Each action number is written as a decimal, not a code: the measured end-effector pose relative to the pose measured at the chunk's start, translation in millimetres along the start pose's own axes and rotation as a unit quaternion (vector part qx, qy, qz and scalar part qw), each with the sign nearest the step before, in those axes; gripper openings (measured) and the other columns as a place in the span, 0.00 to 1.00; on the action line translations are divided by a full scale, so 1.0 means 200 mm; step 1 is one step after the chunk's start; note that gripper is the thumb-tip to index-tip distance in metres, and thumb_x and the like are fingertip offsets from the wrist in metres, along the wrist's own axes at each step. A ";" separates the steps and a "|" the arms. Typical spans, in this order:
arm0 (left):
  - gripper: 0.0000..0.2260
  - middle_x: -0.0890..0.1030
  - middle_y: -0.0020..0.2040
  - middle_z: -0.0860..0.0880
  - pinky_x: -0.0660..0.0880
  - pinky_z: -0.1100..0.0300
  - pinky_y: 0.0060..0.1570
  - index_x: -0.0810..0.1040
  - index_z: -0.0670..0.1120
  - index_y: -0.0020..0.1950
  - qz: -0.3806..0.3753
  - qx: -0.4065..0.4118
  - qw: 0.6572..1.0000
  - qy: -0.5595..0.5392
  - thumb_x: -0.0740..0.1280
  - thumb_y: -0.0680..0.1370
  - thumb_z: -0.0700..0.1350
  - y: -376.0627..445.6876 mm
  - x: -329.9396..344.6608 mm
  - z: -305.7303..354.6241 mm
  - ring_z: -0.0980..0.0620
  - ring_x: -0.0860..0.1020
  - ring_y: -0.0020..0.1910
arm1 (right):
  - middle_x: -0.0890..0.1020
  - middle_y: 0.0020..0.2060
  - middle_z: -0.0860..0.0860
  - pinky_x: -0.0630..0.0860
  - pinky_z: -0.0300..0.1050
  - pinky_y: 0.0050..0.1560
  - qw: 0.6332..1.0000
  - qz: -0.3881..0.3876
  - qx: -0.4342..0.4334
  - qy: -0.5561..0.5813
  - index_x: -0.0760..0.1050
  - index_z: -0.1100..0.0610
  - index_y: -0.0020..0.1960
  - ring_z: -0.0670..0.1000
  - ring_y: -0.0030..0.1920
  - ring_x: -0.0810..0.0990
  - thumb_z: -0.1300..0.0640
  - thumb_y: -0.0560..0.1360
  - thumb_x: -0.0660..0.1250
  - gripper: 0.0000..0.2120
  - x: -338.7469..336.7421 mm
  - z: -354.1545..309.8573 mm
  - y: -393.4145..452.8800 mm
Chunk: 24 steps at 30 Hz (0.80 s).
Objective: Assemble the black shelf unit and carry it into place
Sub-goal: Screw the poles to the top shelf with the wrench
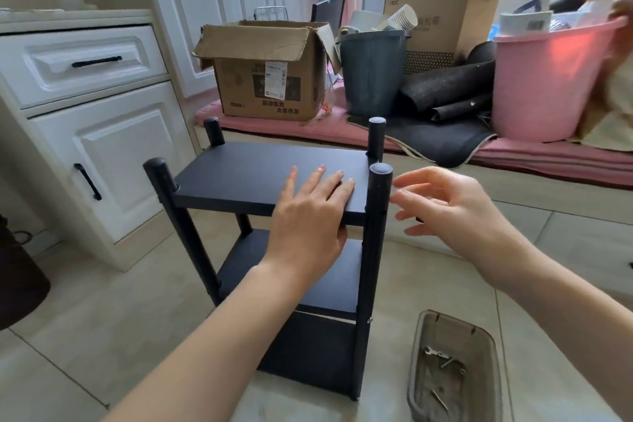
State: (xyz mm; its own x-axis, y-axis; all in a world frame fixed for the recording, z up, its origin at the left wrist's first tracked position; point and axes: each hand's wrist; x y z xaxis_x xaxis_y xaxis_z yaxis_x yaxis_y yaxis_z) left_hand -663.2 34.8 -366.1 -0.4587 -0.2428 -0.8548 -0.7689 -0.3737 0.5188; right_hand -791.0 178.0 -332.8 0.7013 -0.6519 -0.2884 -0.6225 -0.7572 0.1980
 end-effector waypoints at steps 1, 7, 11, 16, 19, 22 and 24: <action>0.27 0.74 0.74 0.49 0.57 0.42 0.77 0.72 0.48 0.75 -0.004 0.000 1.000 0.008 0.72 0.76 0.44 0.02 0.01 0.01 0.46 0.69 0.75 | 0.85 0.45 0.47 0.83 0.44 0.43 1.000 -0.021 -0.012 -0.007 0.80 0.49 0.54 0.48 0.43 0.85 0.57 0.77 0.69 0.07 0.01 0.01 0.01; 0.23 0.86 0.55 0.45 0.80 0.46 0.55 0.85 0.41 0.57 0.160 0.046 0.986 0.018 0.78 0.63 0.32 0.06 0.11 0.01 0.41 0.84 0.56 | 0.86 0.42 0.42 0.81 0.43 0.50 0.990 -0.020 -0.111 -0.083 0.84 0.46 0.50 0.41 0.44 0.85 0.61 0.76 0.70 0.10 0.02 0.01 0.05; 0.19 0.86 0.54 0.46 0.81 0.49 0.53 0.86 0.43 0.55 0.211 0.080 0.974 0.013 0.77 0.65 0.32 0.06 0.14 -0.01 0.44 0.85 0.54 | 0.86 0.40 0.38 0.79 0.33 0.46 0.984 -0.011 -0.150 -0.096 0.83 0.44 0.47 0.38 0.42 0.84 0.62 0.75 0.71 0.12 0.03 0.02 0.04; 0.16 0.87 0.53 0.46 0.83 0.48 0.51 0.87 0.42 0.54 0.250 0.102 0.963 -0.012 0.75 0.68 0.31 0.05 0.15 -0.06 0.44 0.85 0.54 | 0.85 0.44 0.36 0.80 0.37 0.51 0.986 -0.022 -0.144 -0.075 0.81 0.35 0.48 0.40 0.44 0.85 0.60 0.75 0.71 0.18 0.06 0.02 0.02; 0.14 0.87 0.52 0.46 0.83 0.48 0.50 0.87 0.41 0.53 0.252 0.100 0.962 -0.012 0.76 0.68 0.32 0.05 0.16 -0.06 0.44 0.85 0.53 | 0.85 0.43 0.34 0.79 0.36 0.49 0.988 -0.017 -0.132 -0.081 0.80 0.35 0.49 0.40 0.43 0.85 0.59 0.76 0.71 0.17 0.06 0.02 0.01; 0.13 0.87 0.52 0.45 0.83 0.47 0.50 0.87 0.41 0.53 0.250 0.098 0.963 -0.018 0.77 0.69 0.33 0.05 0.16 -0.05 0.43 0.85 0.53 | 0.86 0.46 0.38 0.79 0.37 0.50 0.993 -0.032 -0.102 -0.055 0.83 0.43 0.55 0.41 0.45 0.85 0.58 0.76 0.71 0.13 0.05 0.03 0.01; 0.12 0.87 0.52 0.44 0.83 0.46 0.51 0.86 0.40 0.53 0.250 0.093 0.964 -0.020 0.76 0.70 0.34 0.05 0.15 -0.05 0.43 0.85 0.53 | 0.86 0.47 0.39 0.78 0.34 0.49 0.994 -0.044 -0.085 -0.049 0.83 0.47 0.56 0.40 0.45 0.85 0.59 0.76 0.71 0.11 0.02 0.05 0.01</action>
State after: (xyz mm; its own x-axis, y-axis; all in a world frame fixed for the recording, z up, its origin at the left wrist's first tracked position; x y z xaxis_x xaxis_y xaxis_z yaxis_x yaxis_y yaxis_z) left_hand -680.6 15.0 -386.5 -0.8061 -0.3145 -0.5013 -0.5125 -0.0525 0.8571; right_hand -794.3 174.2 -342.8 0.7075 -0.5822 -0.4006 -0.4872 -0.8124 0.3204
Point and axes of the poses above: each hand's wrist, its own y-axis towards the middle knuckle, its own x-axis out of the palm, z = x × y
